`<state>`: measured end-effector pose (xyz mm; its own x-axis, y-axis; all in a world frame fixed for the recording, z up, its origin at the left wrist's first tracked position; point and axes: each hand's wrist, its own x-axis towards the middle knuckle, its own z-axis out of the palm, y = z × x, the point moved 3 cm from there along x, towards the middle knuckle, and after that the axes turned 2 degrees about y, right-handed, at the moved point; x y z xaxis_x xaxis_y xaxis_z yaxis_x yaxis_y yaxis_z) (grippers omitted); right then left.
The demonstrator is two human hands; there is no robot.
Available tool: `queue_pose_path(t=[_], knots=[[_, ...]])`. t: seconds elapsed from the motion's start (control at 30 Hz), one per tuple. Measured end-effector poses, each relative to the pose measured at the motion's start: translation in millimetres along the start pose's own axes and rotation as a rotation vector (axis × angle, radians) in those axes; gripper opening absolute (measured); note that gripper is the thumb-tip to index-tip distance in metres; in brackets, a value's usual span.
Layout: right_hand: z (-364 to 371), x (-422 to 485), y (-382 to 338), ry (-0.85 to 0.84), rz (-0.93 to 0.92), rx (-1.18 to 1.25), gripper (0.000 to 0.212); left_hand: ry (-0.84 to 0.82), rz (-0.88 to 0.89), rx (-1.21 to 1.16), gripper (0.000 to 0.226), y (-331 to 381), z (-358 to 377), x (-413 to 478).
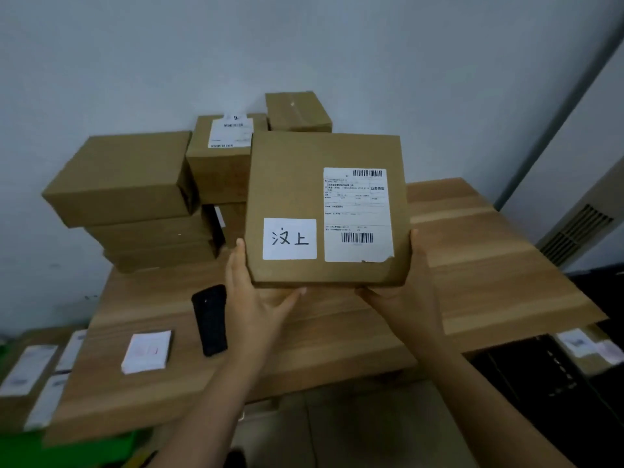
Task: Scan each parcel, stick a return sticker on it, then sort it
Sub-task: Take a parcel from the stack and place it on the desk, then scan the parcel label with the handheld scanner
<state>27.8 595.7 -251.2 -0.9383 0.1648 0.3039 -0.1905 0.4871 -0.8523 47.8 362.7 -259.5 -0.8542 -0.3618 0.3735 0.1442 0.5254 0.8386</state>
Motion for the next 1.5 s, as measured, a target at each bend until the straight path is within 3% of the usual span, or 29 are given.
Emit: queue_pose_path(t=[0.4,0.77,0.9,1.07,1.33,1.5], knots=[[49,-44,110,-0.273,0.239,-0.109,0.127,-0.087,-0.27,0.14,0.119,-93,35,-76],[70,-52,137,-0.375,0.315,-0.183,0.128,-0.167,-0.308,0.216,0.116,-133,47,-87],[64,-48,127,-0.428,0.268,-0.271,0.125,-0.234,-0.28,0.259,0.105,-129,34,-84],[64,-36,85,-0.44,0.062,-0.467,0.103,-0.239,-0.102,0.378,0.076,-106,0,-69],[125,-20,-3,-0.504,-0.191,-0.371,0.075,-0.133,0.116,0.614,0.066,-91,-68,-10],[179,-21,-35,-0.541,-0.231,-0.316,0.069,-0.11,0.106,0.67,0.059,-110,-98,18]])
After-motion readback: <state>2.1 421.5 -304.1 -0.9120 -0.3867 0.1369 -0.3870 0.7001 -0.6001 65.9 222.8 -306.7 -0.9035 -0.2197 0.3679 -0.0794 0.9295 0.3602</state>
